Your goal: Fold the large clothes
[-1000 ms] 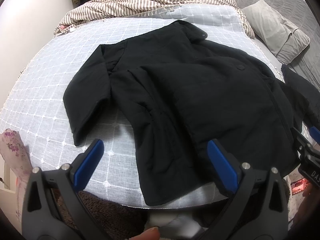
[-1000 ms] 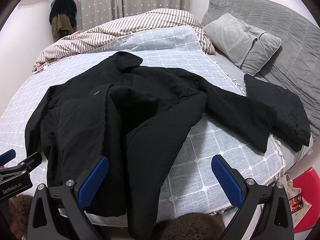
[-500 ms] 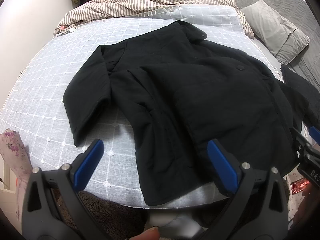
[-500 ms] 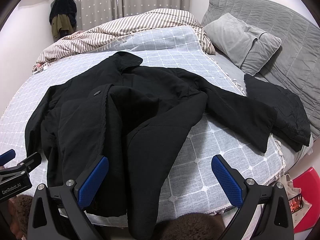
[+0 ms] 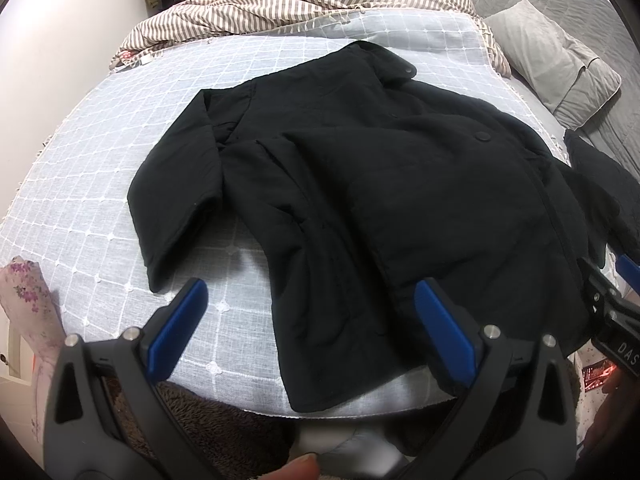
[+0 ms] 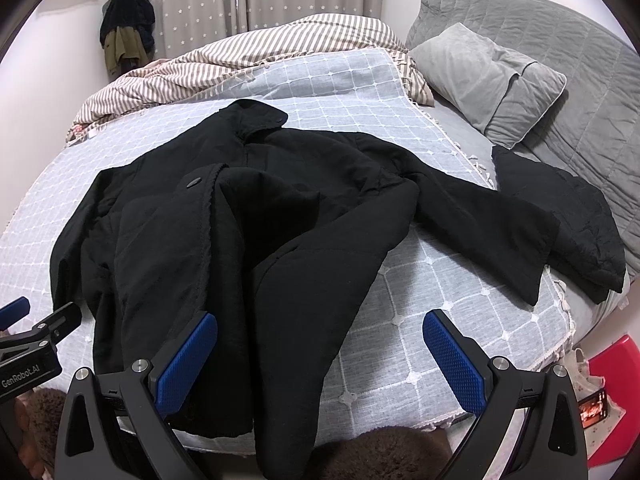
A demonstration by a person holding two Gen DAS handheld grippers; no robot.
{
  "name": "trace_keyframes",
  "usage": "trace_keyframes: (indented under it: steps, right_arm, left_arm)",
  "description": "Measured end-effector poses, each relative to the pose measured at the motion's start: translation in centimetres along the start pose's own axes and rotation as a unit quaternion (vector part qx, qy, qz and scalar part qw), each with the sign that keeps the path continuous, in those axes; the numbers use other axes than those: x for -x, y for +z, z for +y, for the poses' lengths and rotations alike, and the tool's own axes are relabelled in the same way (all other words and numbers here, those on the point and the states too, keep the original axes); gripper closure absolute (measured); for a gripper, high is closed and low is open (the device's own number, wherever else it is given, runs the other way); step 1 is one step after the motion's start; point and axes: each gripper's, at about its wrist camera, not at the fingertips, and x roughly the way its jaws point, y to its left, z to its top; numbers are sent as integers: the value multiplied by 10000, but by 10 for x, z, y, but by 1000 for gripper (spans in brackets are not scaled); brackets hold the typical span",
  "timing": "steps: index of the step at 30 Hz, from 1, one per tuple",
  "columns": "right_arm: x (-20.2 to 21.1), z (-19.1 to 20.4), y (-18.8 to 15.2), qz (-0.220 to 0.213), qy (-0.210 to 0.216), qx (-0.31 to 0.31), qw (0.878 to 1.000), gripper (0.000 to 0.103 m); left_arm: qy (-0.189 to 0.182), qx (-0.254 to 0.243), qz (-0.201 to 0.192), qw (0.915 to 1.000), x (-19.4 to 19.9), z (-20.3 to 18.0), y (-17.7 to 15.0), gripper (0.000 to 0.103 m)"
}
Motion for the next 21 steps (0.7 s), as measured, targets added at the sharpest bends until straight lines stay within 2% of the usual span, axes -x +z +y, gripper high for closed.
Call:
trace_keyframes:
  steps: [21]
  right_arm:
    - [-8, 3, -1, 77, 10, 45, 10000, 0]
  left_arm:
    - [-6, 42, 53, 10000, -6, 2, -1, 0]
